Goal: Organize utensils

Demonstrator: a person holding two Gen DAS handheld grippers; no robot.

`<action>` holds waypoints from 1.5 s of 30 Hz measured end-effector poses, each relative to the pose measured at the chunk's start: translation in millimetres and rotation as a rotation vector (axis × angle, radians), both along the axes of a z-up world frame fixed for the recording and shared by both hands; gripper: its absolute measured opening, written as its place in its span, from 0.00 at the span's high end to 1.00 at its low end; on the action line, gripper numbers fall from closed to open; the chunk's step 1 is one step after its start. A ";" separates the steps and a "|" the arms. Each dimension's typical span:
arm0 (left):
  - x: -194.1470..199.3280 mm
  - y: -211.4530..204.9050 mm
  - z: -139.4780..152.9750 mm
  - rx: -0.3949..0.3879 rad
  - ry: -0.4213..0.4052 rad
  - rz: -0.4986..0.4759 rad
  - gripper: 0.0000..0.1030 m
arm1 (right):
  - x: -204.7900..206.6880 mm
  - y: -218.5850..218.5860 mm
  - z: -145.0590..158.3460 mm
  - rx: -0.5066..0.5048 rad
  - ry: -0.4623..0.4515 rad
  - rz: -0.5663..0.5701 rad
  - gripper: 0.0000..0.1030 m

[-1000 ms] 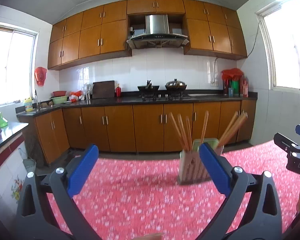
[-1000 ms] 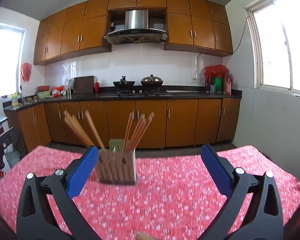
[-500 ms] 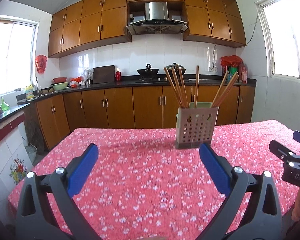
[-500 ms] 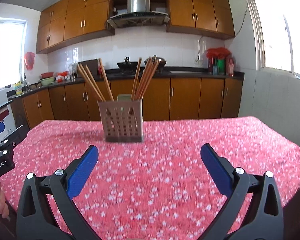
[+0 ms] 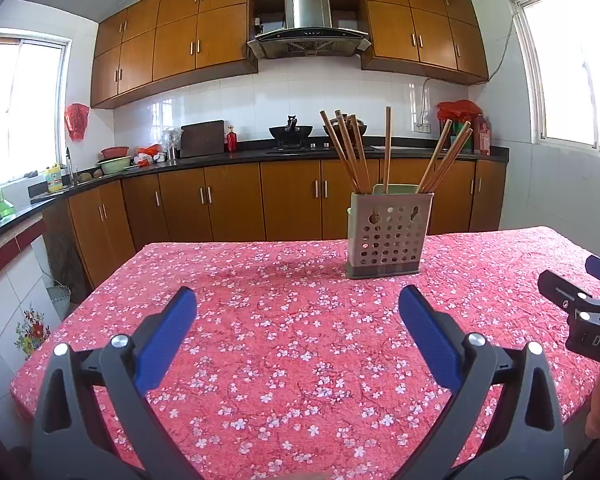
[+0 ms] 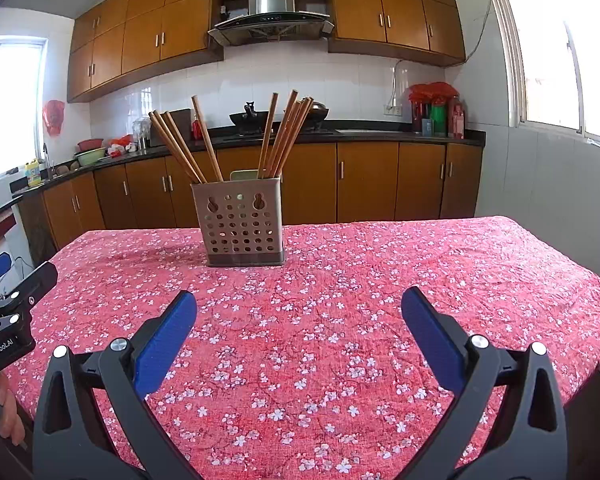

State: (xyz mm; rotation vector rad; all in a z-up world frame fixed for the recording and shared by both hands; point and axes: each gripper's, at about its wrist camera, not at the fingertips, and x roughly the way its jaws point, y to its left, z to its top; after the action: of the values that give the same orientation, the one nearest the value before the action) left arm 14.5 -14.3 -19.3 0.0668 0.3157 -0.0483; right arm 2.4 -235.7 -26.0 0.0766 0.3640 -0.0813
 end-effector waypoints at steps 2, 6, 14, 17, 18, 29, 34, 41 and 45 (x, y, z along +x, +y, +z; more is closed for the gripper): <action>-0.2 0.1 0.5 -0.001 -0.001 -0.003 0.04 | -1.0 0.4 0.5 -0.001 -0.003 0.000 0.02; -1.8 0.6 1.5 -0.003 -0.006 -0.007 0.04 | -2.3 0.0 1.3 0.001 -0.005 0.001 0.02; -3.2 -0.5 3.3 -0.006 -0.010 -0.008 0.04 | -3.9 0.1 4.4 0.001 -0.009 -0.001 0.02; -3.6 -0.9 3.3 -0.006 -0.010 -0.009 0.04 | -4.7 -0.1 5.1 0.003 -0.009 -0.003 0.02; -3.8 -0.9 3.3 -0.007 -0.009 -0.010 0.04 | -4.7 -0.1 5.1 0.003 -0.009 -0.003 0.02; -2.7 -0.1 2.7 -0.010 -0.001 -0.010 0.04 | -4.8 -0.3 5.6 0.002 -0.008 -0.003 0.02; -1.3 0.4 3.2 -0.015 0.004 -0.012 0.04 | -4.6 0.2 5.6 0.003 -0.008 -0.004 0.02; -0.5 0.2 3.3 -0.015 0.005 -0.013 0.04 | -4.7 -0.1 5.8 0.002 -0.008 -0.003 0.02; -0.9 0.1 3.4 -0.015 0.004 -0.012 0.04 | -4.5 0.3 5.7 0.003 -0.007 -0.004 0.02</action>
State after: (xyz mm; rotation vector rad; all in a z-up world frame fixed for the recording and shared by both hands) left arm 13.6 -14.1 -15.9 0.0533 0.3189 -0.0631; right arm -2.0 -235.3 -20.3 0.0805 0.3566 -0.0843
